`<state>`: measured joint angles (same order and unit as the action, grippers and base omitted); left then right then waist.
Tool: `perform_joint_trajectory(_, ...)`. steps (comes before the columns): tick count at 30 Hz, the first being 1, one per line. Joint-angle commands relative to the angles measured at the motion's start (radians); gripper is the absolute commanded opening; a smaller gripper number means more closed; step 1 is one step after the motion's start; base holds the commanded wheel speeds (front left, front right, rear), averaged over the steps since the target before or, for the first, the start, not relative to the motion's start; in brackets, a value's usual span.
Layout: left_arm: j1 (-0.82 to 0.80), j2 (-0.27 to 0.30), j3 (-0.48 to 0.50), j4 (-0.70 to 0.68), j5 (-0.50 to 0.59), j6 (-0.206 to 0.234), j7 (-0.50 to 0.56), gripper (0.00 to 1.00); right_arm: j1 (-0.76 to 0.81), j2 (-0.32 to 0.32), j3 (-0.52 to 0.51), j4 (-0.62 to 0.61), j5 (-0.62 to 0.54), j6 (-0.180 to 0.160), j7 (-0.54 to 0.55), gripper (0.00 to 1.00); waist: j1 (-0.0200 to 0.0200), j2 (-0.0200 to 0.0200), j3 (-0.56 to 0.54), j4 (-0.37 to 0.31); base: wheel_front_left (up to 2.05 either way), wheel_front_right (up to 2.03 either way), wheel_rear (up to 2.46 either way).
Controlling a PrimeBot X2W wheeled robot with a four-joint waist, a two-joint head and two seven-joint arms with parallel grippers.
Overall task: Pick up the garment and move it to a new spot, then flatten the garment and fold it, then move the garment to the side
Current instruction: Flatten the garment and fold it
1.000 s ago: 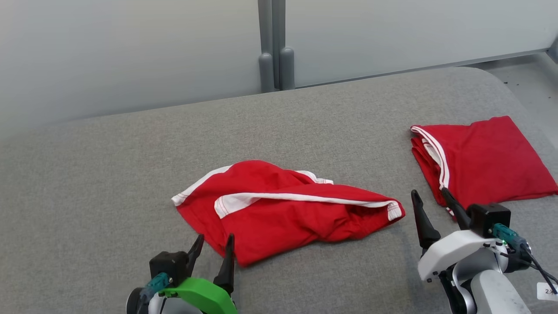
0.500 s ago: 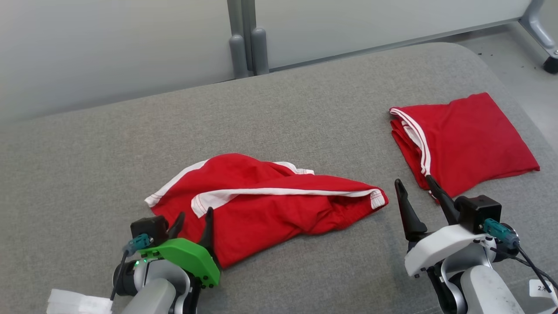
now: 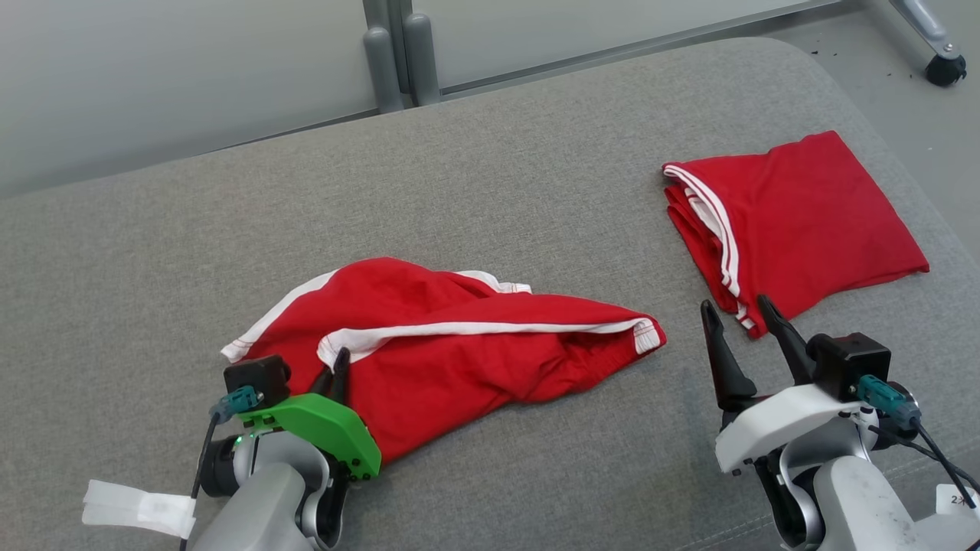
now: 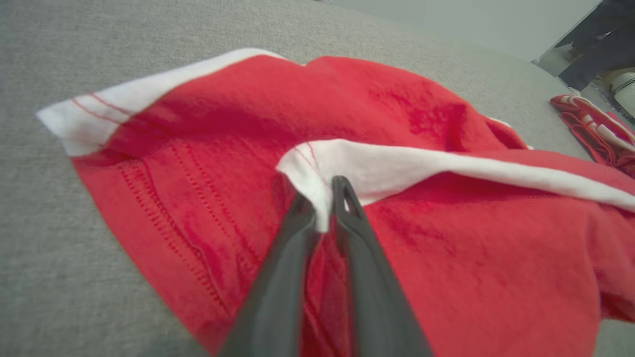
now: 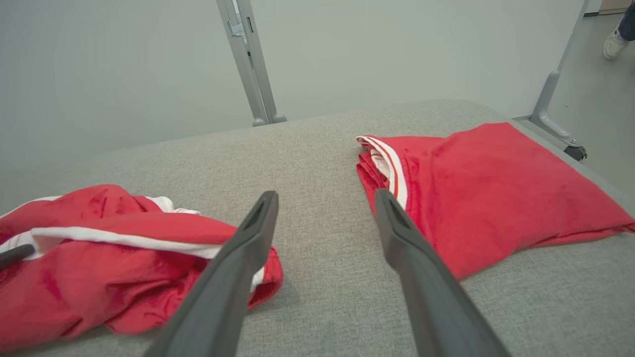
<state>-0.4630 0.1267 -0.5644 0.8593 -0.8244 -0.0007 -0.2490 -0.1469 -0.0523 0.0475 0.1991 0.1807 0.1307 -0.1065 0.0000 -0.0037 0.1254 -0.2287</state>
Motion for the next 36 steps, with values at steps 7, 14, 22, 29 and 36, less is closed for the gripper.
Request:
perform_joint_trajectory(7,-0.014,-0.007,0.008,-0.019,0.045,-0.021,-0.017,0.0,0.002,0.0,-0.013,0.006,-0.008,0.0,-0.011,1.0,0.0,0.0037,-0.019,0.037,0.0,0.0,0.0)
perform_joint_trajectory(14,0.061,0.02,0.063,-0.147,0.086,-0.011,-0.016,0.0,0.021,0.001,-0.015,0.005,-0.004,0.0,-0.004,1.0,0.0,0.0037,-0.043,0.086,0.0,0.0,0.0)
perform_joint_trajectory(22,0.207,0.091,0.105,-0.349,0.127,0.032,-0.016,0.0,0.045,0.001,-0.019,0.007,0.012,0.0,-0.006,1.0,0.0,0.0037,-0.07,0.152,0.0,0.0,0.0)
perform_joint_trajectory(29,0.316,0.141,0.101,-0.488,0.123,0.083,0.03,0.0,0.053,0.001,-0.012,0.01,0.024,0.0,-0.009,1.0,0.0,0.0037,-0.074,0.182,0.0,0.0,0.0)
perform_joint_trajectory(36,0.356,0.111,0.093,-0.498,0.098,0.103,0.041,0.0,0.054,0.0,0.003,0.02,0.029,0.0,-0.011,1.0,0.0,0.0037,-0.065,0.178,0.0,0.0,0.0)
